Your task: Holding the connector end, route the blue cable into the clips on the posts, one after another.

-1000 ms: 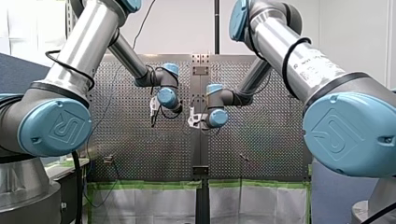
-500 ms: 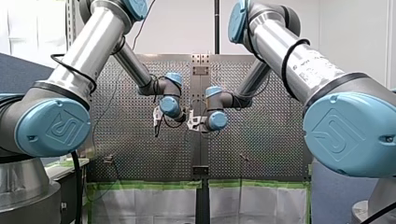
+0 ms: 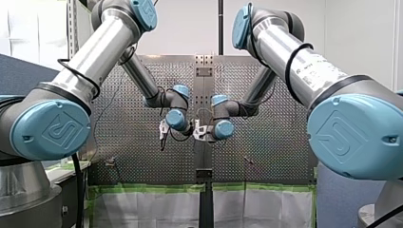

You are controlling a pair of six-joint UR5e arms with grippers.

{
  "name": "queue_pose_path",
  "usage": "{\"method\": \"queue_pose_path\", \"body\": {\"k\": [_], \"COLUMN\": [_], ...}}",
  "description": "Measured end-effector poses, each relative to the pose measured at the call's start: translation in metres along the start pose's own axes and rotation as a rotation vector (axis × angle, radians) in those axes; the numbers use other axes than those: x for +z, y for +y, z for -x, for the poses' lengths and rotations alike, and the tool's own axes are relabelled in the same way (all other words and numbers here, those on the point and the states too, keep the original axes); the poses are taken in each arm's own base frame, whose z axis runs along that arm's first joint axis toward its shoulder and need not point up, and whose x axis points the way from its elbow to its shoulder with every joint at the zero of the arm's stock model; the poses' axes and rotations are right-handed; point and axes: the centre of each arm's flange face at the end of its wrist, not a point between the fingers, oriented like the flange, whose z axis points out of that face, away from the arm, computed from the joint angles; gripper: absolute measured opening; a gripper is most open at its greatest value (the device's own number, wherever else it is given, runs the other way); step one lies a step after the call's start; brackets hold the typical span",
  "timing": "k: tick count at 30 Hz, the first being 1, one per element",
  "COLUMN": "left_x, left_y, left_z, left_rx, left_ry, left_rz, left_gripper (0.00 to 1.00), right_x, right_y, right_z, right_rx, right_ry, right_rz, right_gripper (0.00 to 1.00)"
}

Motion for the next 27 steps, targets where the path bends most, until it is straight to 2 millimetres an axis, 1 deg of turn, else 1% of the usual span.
{"method": "queue_pose_path", "body": {"k": [9, 14, 17, 20, 24, 27], "left_x": [0.000, 0.002, 0.002, 0.004, 0.008, 0.009], "left_y": [-0.005, -0.009, -0.014, -0.019, -0.022, -0.024], "left_z": [-0.004, -0.021, -0.035, -0.049, -0.062, -0.075], "left_rx": [-0.008, 0.009, 0.014, 0.000, -0.021, -0.016], "left_ry": [-0.003, 0.020, 0.031, 0.034, 0.027, 0.037], "left_rz": [-0.010, -0.019, -0.027, -0.036, -0.040, -0.042], "left_gripper": [0.03, 0.03, 0.03, 0.03, 0.03, 0.03], "right_x": [-0.006, -0.011, -0.014, -0.016, -0.019, -0.021], "right_y": [0.007, 0.008, 0.009, 0.010, 0.012, 0.015], "right_z": [0.017, 0.030, 0.036, 0.040, 0.048, 0.057], "right_rx": [0.002, 0.004, 0.003, 0.001, -0.002, -0.004], "right_ry": [-0.011, -0.013, -0.019, -0.028, -0.039, -0.049], "right_rz": [0.009, 0.010, 0.010, 0.013, 0.023, 0.031], "right_gripper": [0.00, 0.00, 0.00, 0.00, 0.00, 0.00]}}
